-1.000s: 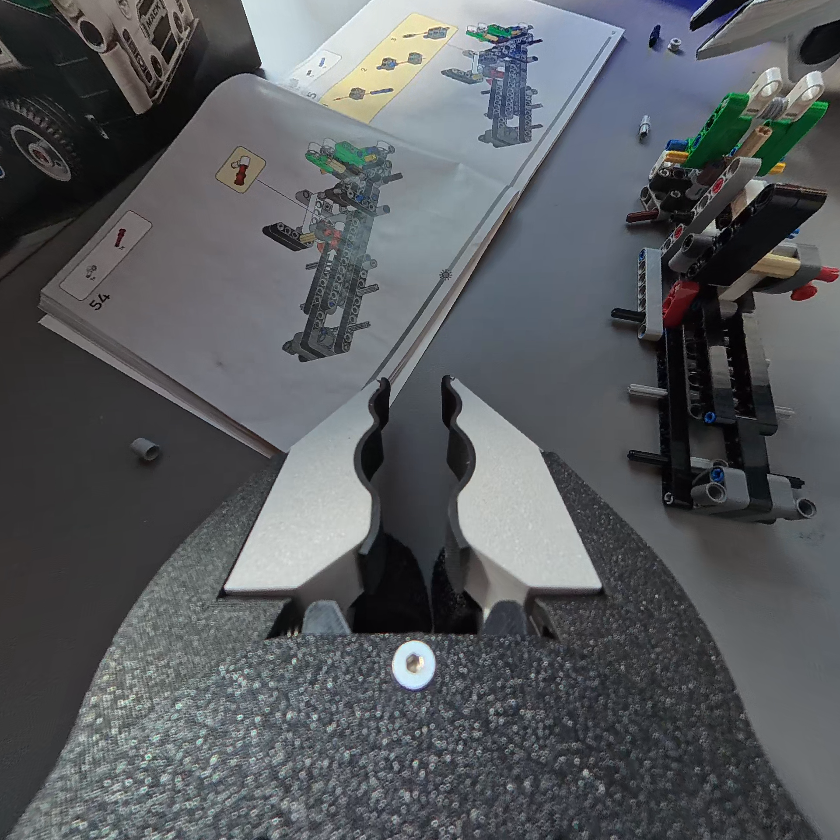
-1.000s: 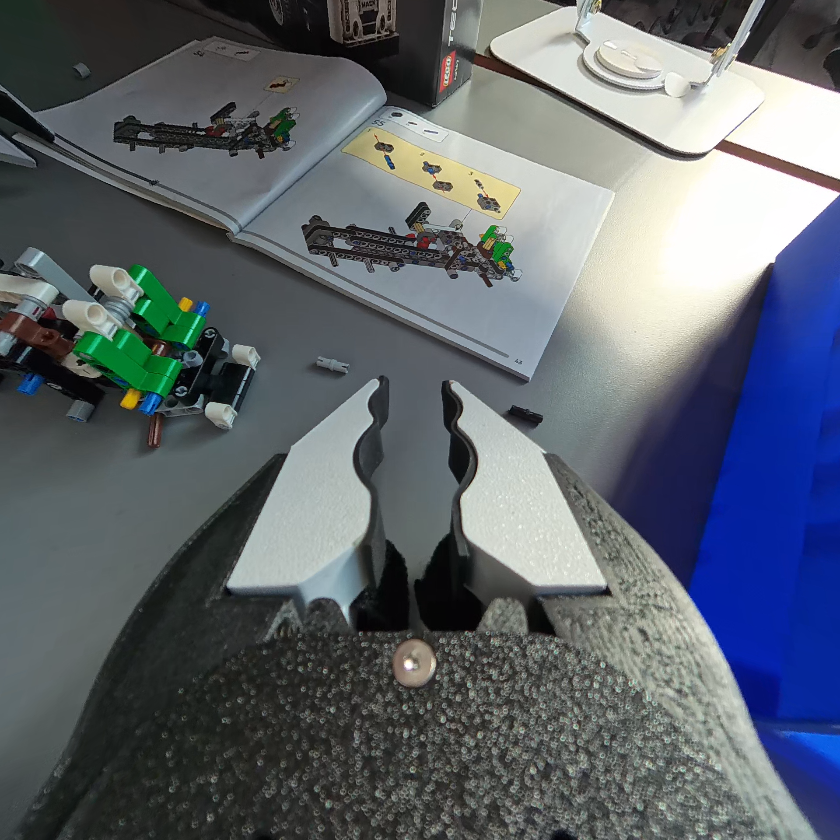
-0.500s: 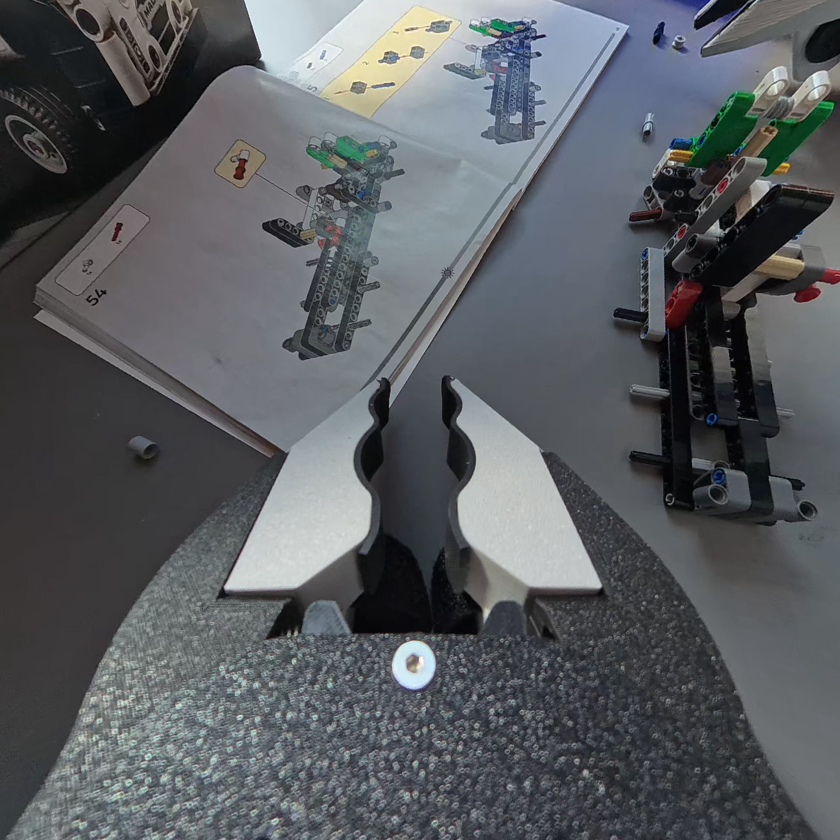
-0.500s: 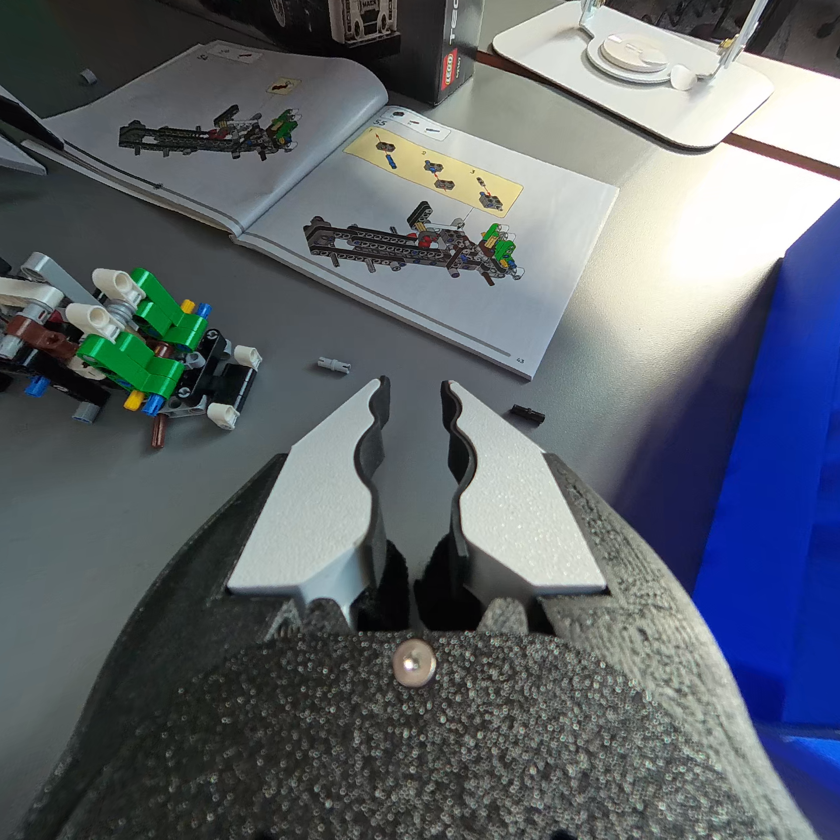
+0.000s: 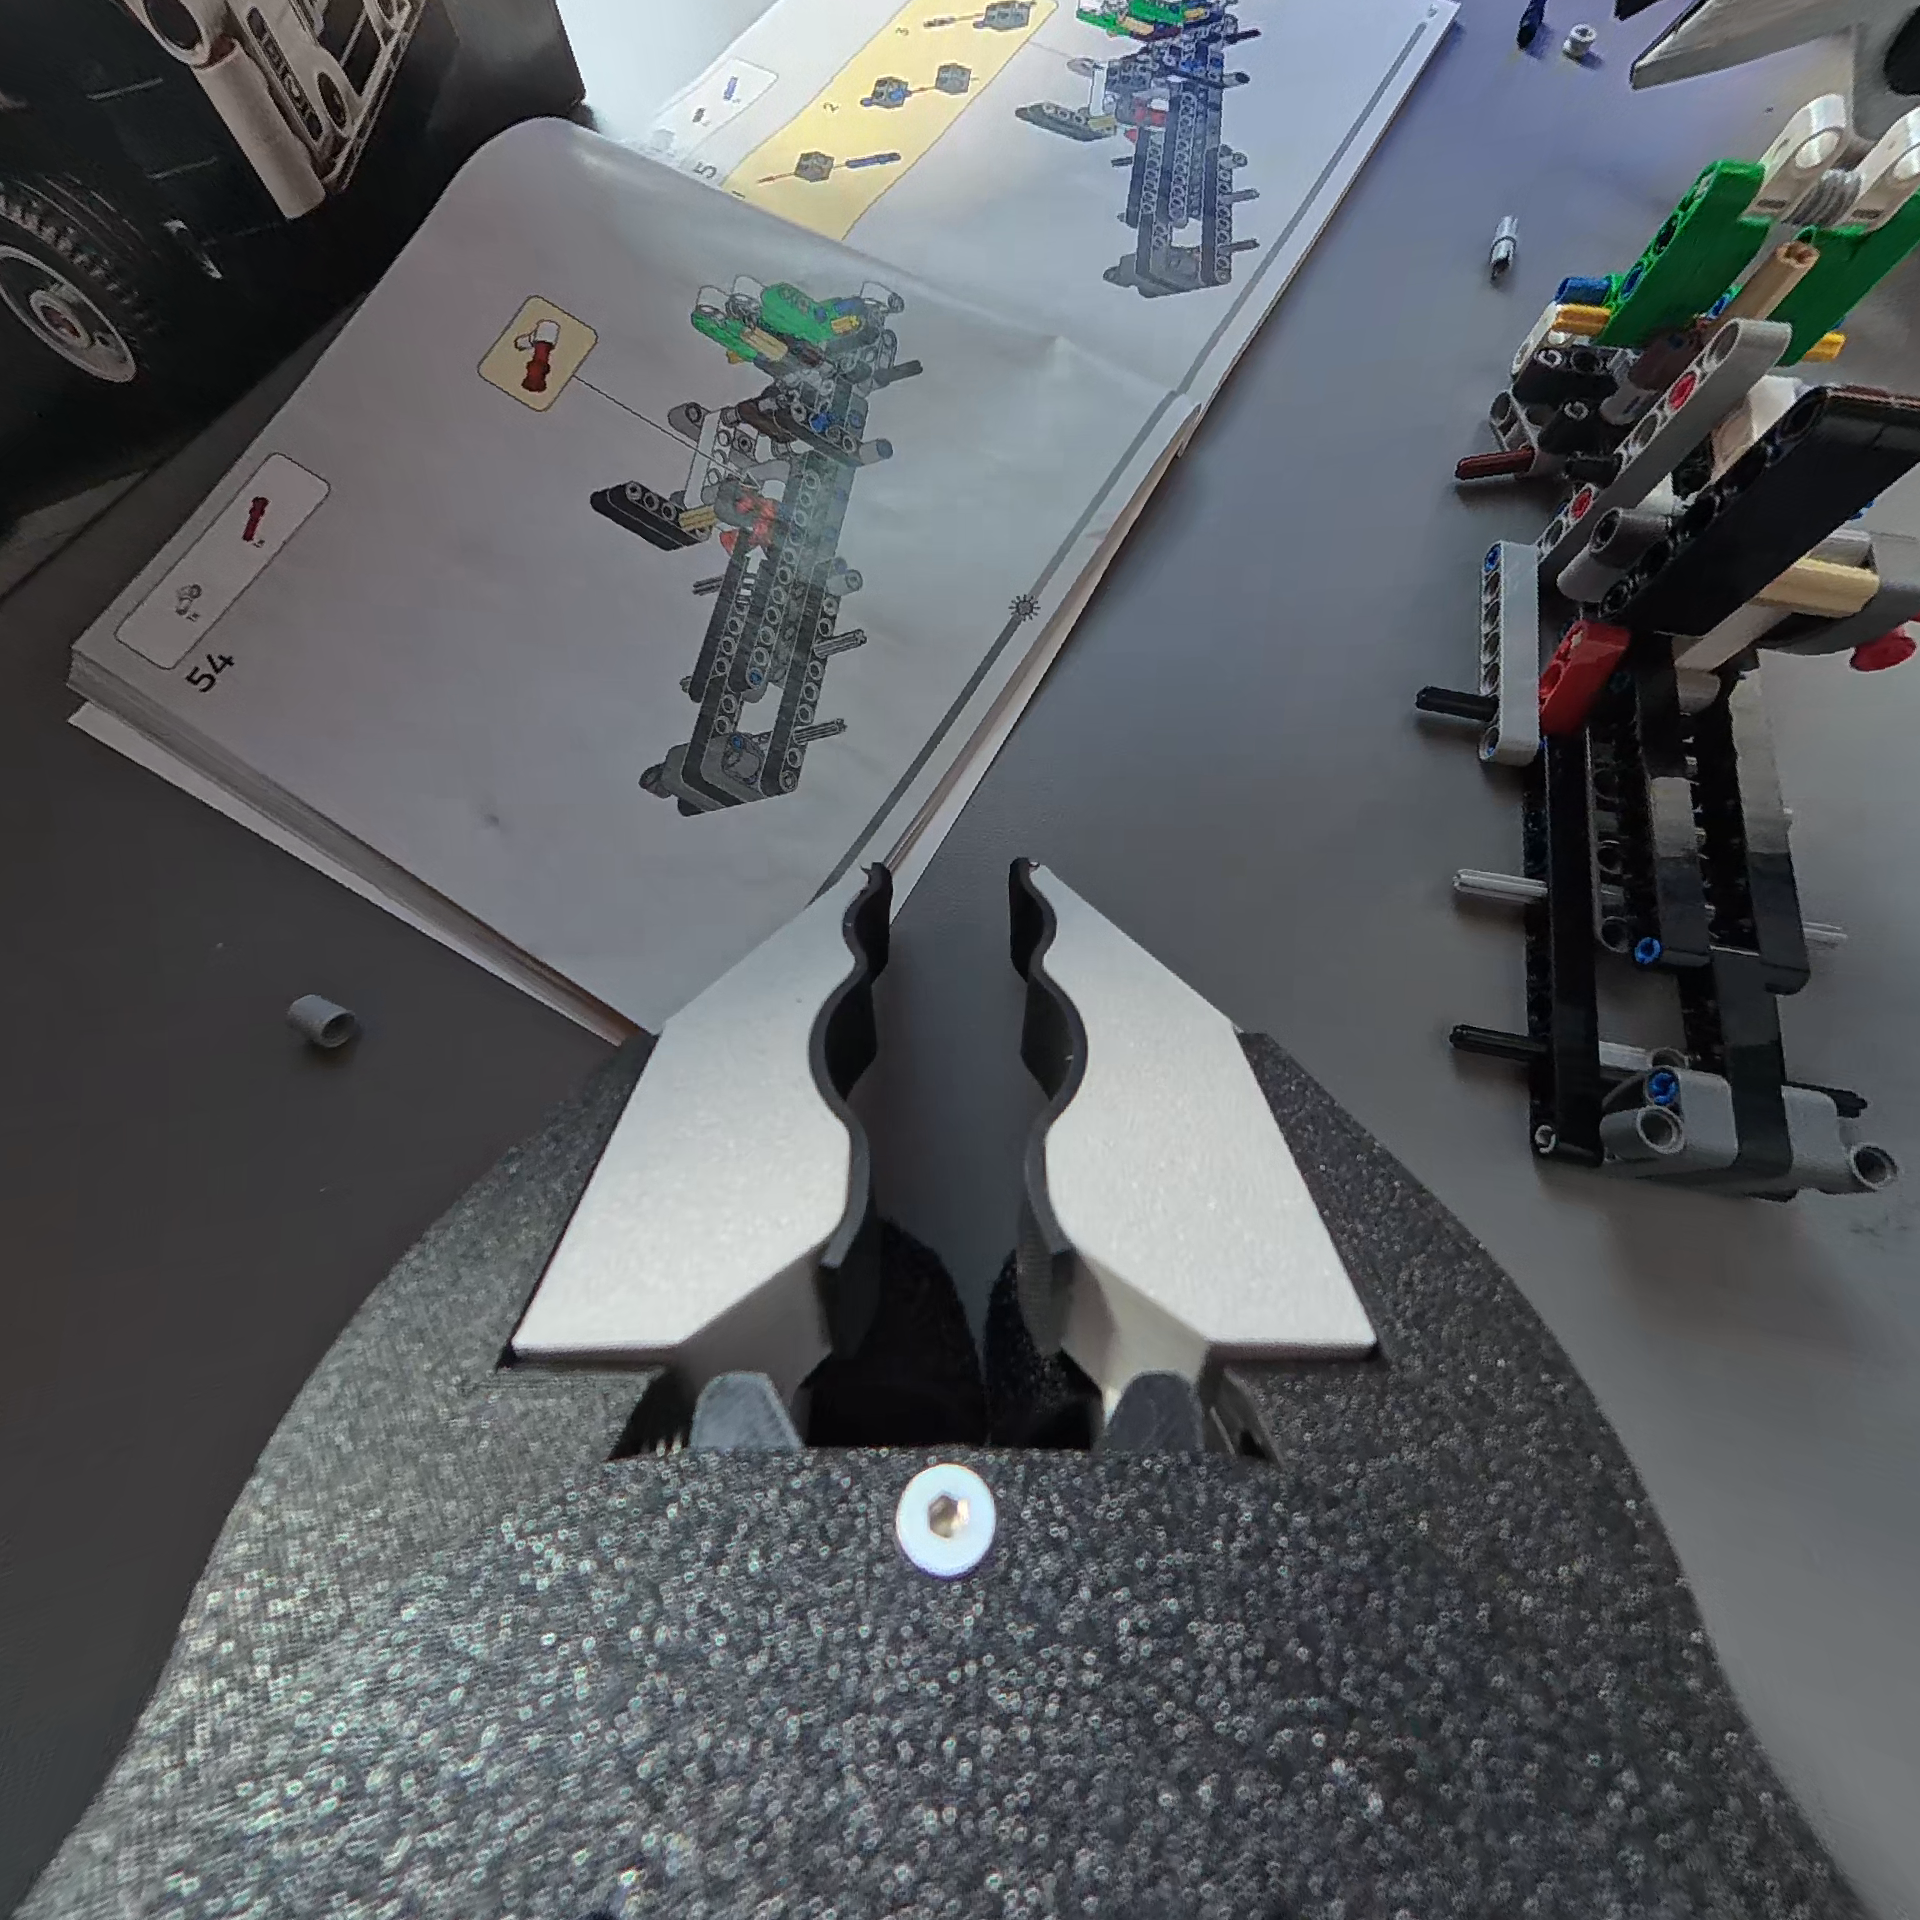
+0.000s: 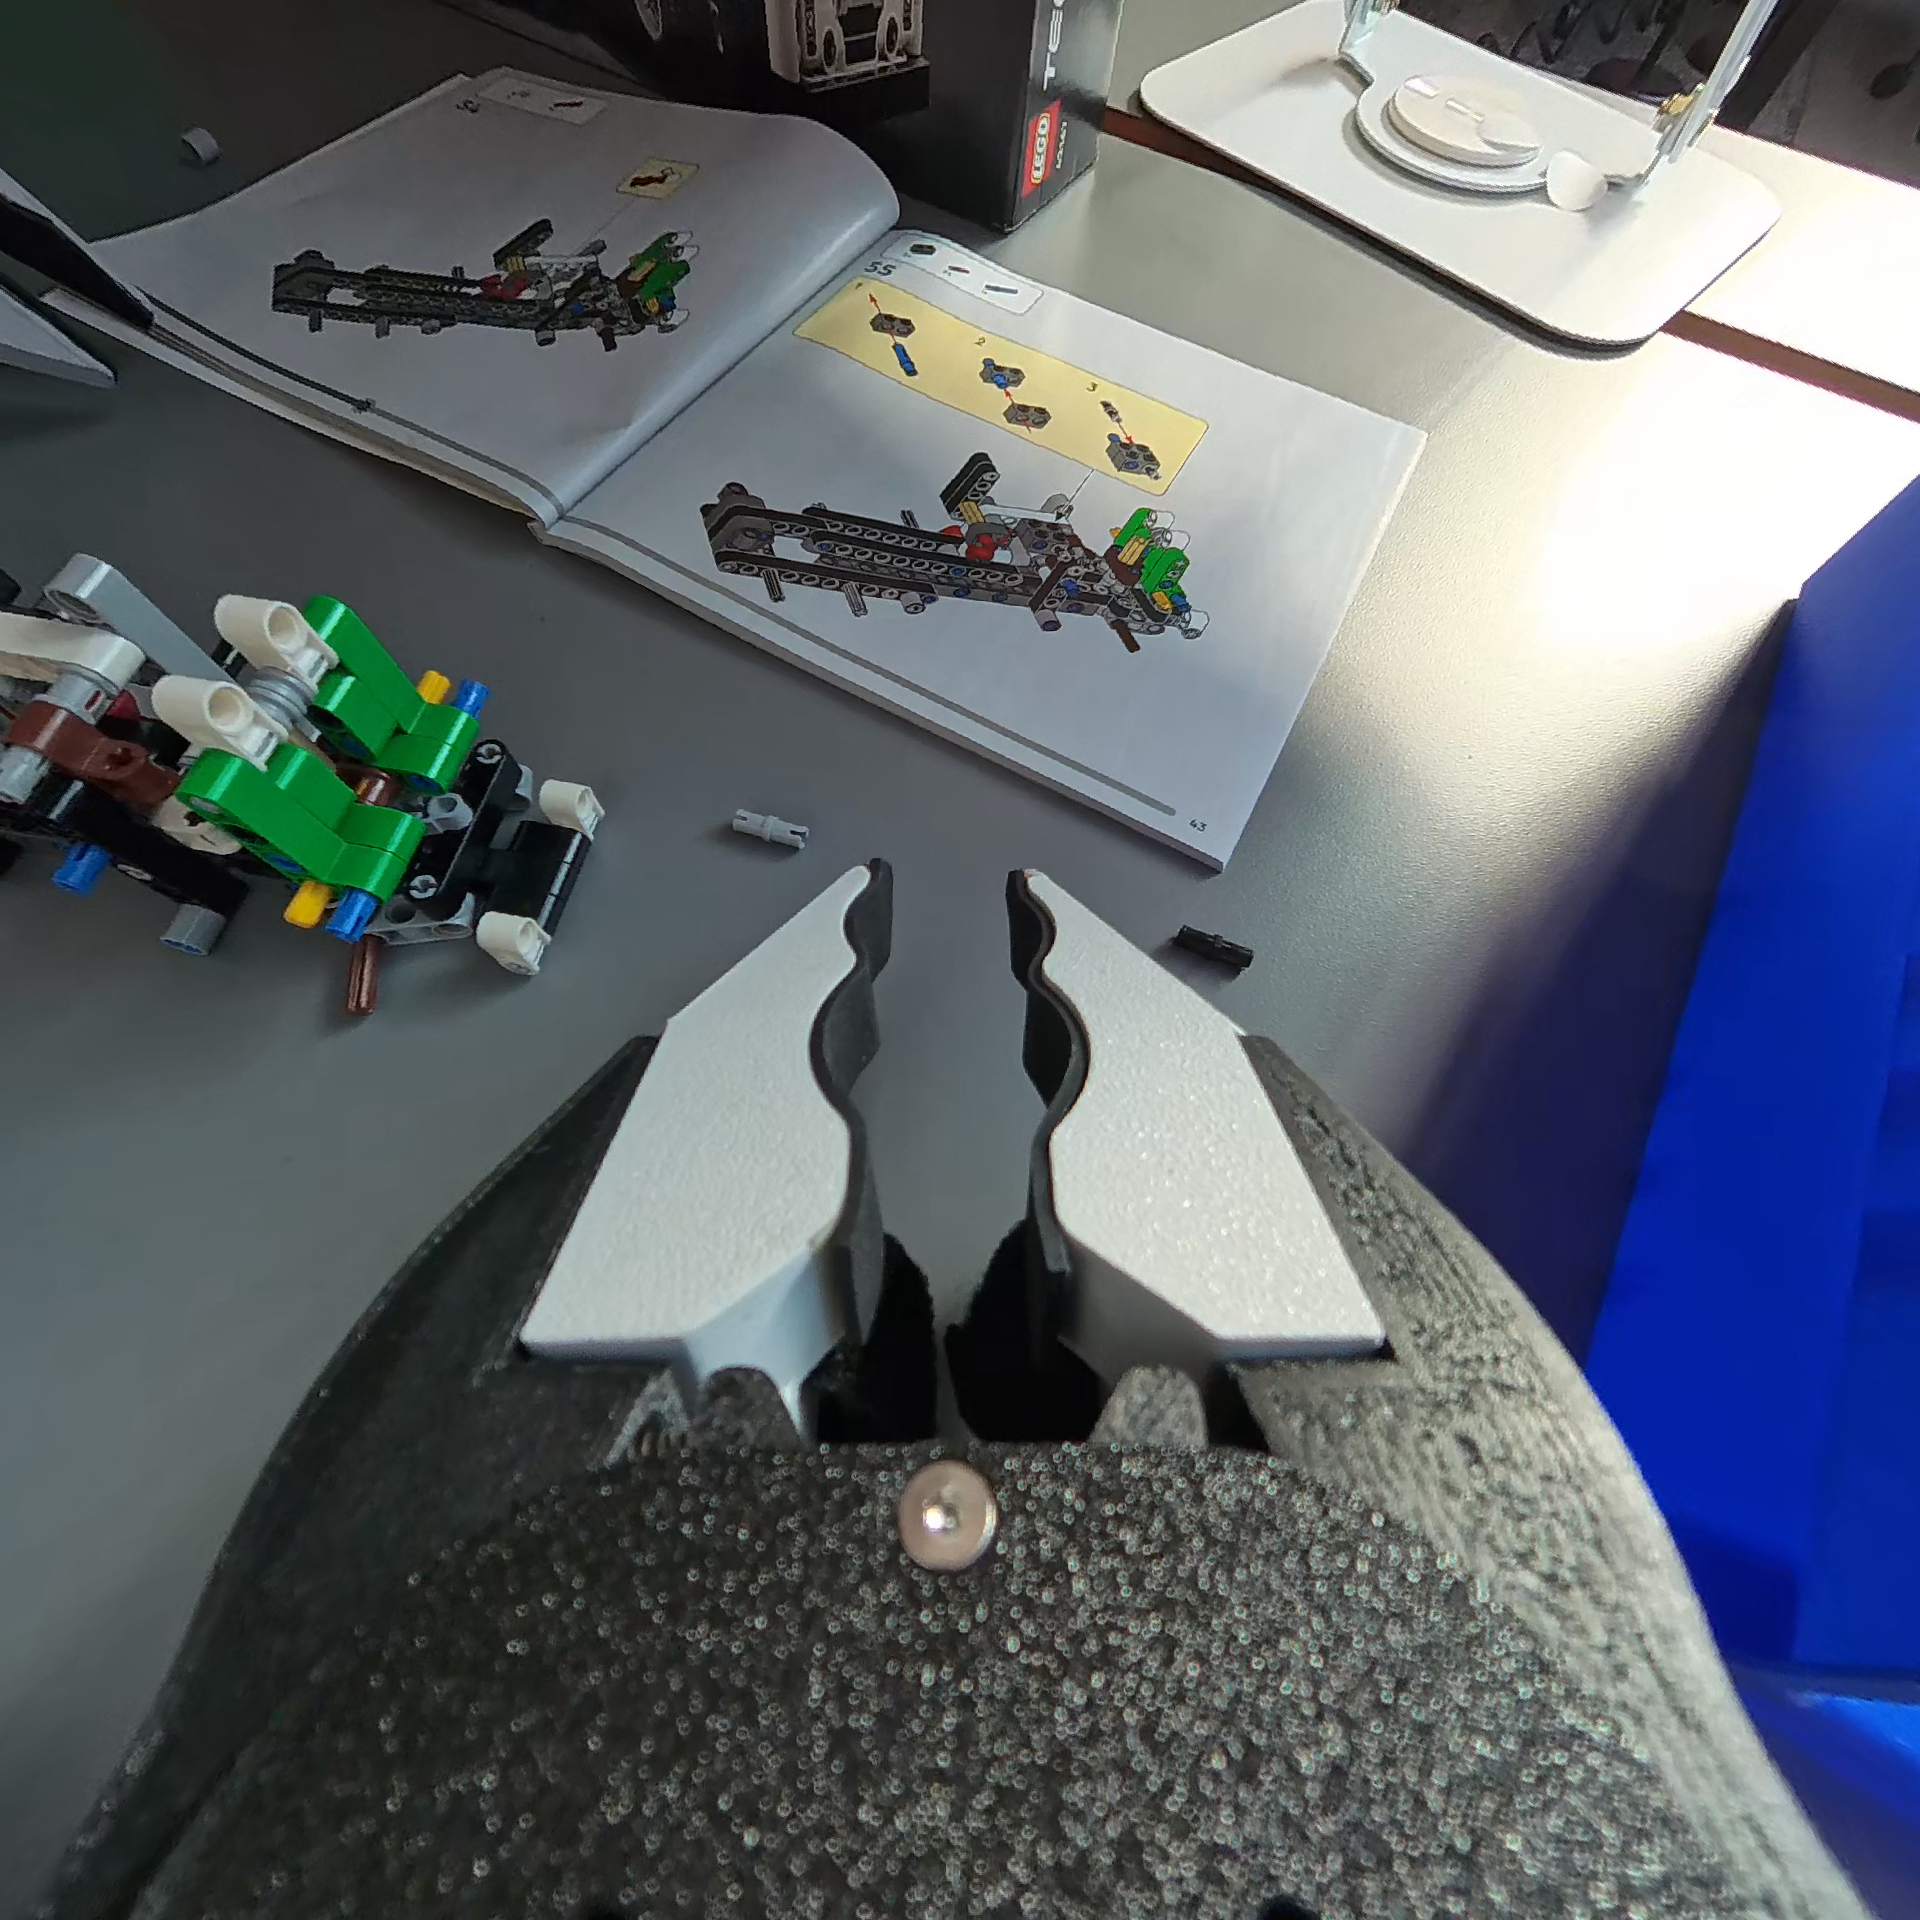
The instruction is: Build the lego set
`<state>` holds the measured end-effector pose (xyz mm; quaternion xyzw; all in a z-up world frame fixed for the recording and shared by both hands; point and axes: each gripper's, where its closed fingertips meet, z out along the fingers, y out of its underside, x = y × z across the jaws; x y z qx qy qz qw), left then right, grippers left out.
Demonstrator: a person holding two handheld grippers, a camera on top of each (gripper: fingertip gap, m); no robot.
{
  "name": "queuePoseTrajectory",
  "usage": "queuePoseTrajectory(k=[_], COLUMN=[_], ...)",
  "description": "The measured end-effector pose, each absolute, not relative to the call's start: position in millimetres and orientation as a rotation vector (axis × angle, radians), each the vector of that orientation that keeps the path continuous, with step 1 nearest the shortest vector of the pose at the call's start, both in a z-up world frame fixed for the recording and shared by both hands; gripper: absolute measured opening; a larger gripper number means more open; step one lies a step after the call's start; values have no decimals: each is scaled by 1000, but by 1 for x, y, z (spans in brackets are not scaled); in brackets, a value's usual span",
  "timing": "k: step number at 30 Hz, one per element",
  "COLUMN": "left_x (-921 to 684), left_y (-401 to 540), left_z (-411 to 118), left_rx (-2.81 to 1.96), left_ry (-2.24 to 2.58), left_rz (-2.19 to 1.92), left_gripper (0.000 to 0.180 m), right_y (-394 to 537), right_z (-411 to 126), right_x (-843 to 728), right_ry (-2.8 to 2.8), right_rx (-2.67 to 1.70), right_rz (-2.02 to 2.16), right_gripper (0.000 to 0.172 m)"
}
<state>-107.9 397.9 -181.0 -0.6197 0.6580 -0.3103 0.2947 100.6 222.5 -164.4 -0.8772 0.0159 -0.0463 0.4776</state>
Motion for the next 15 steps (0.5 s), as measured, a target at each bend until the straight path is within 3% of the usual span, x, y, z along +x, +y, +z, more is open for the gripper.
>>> queuePoseTrajectory(k=[15], left_x=[-108], left_y=[399], left_z=[-180], left_rx=[-1658], left_ry=[1745], left_rz=[-839], left_gripper=[21], right_y=[222], right_z=[-163], right_x=[101], right_ry=[46], right_rx=[-2134], right_rz=[-105], right_gripper=[20])
